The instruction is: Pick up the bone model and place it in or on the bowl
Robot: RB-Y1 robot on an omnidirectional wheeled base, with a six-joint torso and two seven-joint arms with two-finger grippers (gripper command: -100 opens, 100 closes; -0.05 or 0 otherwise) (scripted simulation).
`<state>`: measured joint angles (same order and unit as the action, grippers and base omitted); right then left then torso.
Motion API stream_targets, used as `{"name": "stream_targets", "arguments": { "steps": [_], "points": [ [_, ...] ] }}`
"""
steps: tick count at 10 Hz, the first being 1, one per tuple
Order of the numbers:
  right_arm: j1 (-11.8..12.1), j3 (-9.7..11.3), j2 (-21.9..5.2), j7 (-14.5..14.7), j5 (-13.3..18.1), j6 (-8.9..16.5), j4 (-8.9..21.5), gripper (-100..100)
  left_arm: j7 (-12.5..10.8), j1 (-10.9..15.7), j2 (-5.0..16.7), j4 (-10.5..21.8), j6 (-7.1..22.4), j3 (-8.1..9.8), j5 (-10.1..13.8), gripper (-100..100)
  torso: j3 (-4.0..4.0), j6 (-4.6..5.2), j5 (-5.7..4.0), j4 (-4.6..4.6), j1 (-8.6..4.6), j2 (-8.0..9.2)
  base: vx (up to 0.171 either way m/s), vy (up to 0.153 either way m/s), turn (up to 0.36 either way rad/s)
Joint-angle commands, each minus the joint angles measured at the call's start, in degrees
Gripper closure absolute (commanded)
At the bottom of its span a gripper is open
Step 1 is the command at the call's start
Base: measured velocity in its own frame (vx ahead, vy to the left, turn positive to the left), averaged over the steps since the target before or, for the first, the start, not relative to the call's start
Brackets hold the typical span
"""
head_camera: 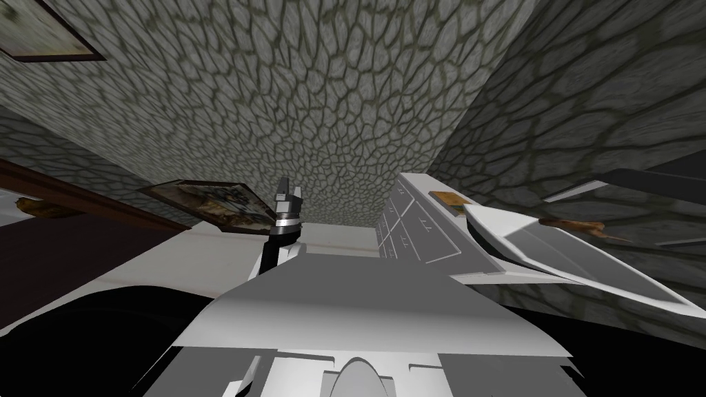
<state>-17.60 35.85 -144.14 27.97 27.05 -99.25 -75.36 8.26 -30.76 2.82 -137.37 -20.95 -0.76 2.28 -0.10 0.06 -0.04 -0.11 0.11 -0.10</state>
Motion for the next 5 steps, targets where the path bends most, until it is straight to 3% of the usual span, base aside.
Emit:
{"name": "stream_targets", "arguments": {
  "steps": [1,3,5],
  "points": [
    [-0.12,0.19,-2.17,-0.27,-1.72,-0.05,-1.3,-100,0.0,0.0,0.0,0.0,0.0,0.0,0.0,0,0.0,0.0,0.0,0.0,0.0,0.0,0.004,-0.036,0.02],
    [-0.24,0.38,-4.33,-0.54,-3.45,-0.1,-2.61,-100,0.0,0.0,0.01,0.0,0.0,0.01,0.0,0,-0.01,-0.01,-0.05,0.0,-0.28,-0.01,0.004,-0.087,0.026],
    [-0.48,0.77,-8.23,-1.08,-6.89,-0.21,-5.22,-100,0.0,0.0,0.01,0.0,0.0,0.01,0.0,0,0.01,0.0,-0.05,0.0,-0.22,0.01,-0.001,-0.073,0.02]
  ]
}}
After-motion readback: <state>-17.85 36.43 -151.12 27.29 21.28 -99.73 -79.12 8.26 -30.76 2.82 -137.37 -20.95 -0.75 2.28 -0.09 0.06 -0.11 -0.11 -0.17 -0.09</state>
